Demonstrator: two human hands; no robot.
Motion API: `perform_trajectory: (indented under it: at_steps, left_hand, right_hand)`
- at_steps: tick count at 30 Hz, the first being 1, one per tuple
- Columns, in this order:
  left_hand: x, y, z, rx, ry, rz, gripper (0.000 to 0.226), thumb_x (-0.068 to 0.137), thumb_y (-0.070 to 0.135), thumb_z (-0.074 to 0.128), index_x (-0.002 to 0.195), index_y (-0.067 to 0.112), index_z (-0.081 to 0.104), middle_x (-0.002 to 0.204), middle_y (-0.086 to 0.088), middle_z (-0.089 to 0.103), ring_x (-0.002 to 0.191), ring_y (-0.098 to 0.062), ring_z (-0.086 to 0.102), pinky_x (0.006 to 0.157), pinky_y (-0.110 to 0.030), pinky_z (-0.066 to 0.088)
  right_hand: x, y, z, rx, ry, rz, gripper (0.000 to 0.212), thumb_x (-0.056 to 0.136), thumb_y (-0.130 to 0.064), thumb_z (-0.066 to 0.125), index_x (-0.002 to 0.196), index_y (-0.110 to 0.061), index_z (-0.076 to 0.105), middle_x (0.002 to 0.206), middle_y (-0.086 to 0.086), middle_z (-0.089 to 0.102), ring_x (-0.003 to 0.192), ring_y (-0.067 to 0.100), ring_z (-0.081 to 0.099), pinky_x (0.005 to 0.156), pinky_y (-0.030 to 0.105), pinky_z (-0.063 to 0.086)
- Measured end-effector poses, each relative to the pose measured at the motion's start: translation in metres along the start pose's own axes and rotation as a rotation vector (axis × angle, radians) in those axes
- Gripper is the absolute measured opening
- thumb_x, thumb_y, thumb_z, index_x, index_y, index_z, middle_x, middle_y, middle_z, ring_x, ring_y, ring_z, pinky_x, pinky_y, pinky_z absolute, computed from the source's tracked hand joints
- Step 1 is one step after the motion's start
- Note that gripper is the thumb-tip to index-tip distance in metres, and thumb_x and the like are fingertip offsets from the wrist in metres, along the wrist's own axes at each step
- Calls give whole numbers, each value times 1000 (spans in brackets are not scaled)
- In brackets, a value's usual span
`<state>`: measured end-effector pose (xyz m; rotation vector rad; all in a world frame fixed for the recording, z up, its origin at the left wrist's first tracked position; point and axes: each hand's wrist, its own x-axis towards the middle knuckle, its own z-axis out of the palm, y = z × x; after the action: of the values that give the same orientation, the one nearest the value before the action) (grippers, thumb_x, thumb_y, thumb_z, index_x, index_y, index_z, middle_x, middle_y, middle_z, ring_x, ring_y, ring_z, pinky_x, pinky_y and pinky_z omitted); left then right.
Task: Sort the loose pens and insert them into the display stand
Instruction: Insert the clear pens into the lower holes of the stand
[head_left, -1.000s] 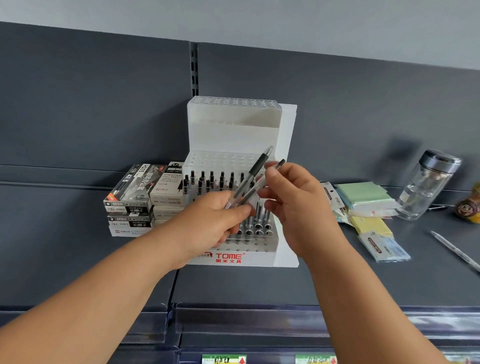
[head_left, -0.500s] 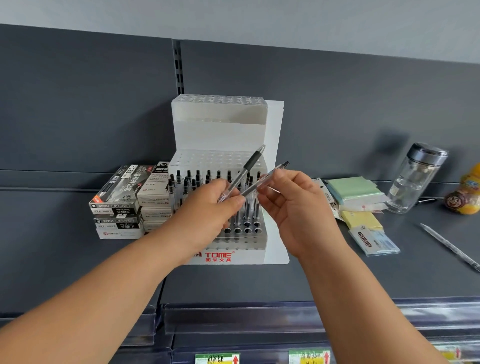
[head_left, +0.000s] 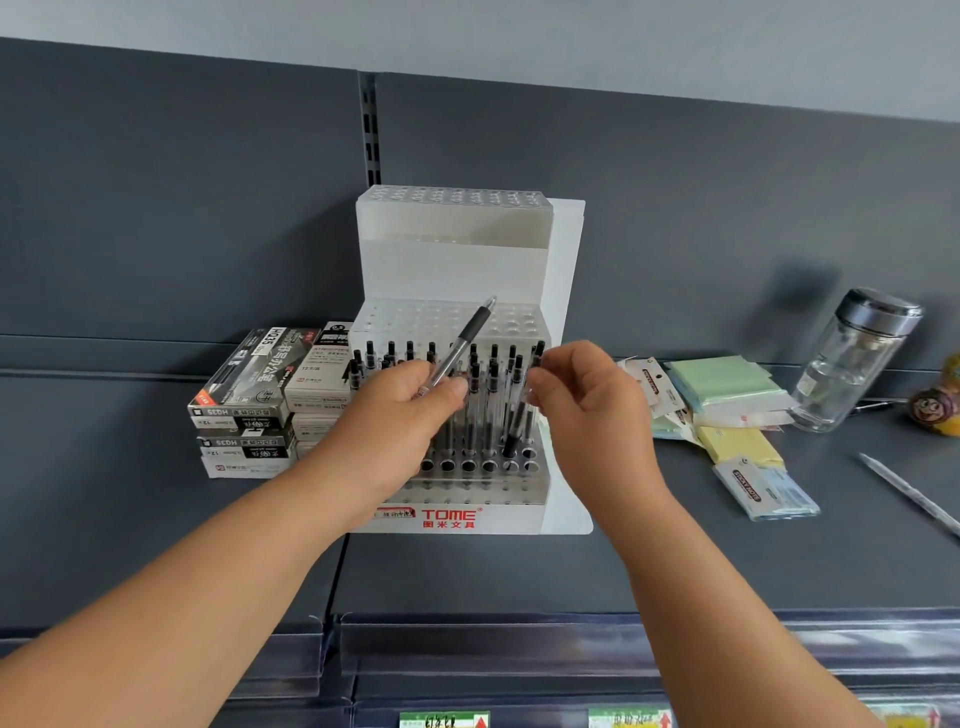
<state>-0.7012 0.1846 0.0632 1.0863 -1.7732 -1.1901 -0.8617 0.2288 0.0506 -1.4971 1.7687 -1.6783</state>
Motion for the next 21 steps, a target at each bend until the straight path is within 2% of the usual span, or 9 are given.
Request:
perform_trajectory:
  at_steps: [3,6,9,11,15,18,21]
  left_hand:
    - [-1,2,-2,-88,-23,-58,27,99,29,44,81,9,53,46,10,28,41,-8,23,48,-28,20]
    - [-3,4,-4,-210,-31,-122,25,97,15,34,79,9,50,47,3,29,41,-11,21,48,-27,18]
    - [-5,5,-7,-235,-20,-123,27,97,14,35,78,8,55,52,0,43,44,-14,33,51,-28,30]
    - [-6,7,-9,-234,-12,-115,29,98,16,40,80,11,62,63,1,51,54,-13,45,56,-28,38]
    - [-12,13,-8,-320,-35,-81,19,95,17,52,94,16,71,74,7,59,72,-10,53,69,-26,43]
    - [-14,19,-5,-433,-66,-52,14,92,14,57,97,15,70,81,1,69,75,-11,60,68,-25,47]
    - [-15,28,0,-617,-52,-81,9,88,11,59,94,13,66,87,-7,72,74,-13,66,65,-24,52]
  right_hand:
    - [-5,7,4,-92,-66,36,13,91,-19,61,83,-29,58,72,-9,64,70,10,60,63,20,48]
    - [-8,11,9,-111,-61,68,9,91,-20,61,85,-27,59,72,-8,63,70,12,59,66,26,50]
    - [-7,9,8,-111,-60,95,8,91,-21,62,86,-26,60,73,-8,65,71,13,60,68,28,50]
    - [-6,6,6,-126,-68,106,3,90,-22,63,89,-24,62,75,-10,65,73,9,60,70,26,50]
    - [-11,-3,2,-160,19,72,8,89,-27,65,94,-27,58,83,-14,63,75,3,58,66,20,46]
    - [-21,-15,-1,-74,25,-1,10,90,-19,63,92,-28,58,83,-14,62,71,2,56,63,15,45]
    - [-33,-27,-6,118,-105,-24,25,88,-1,56,93,-26,61,76,-12,63,58,4,51,54,16,45]
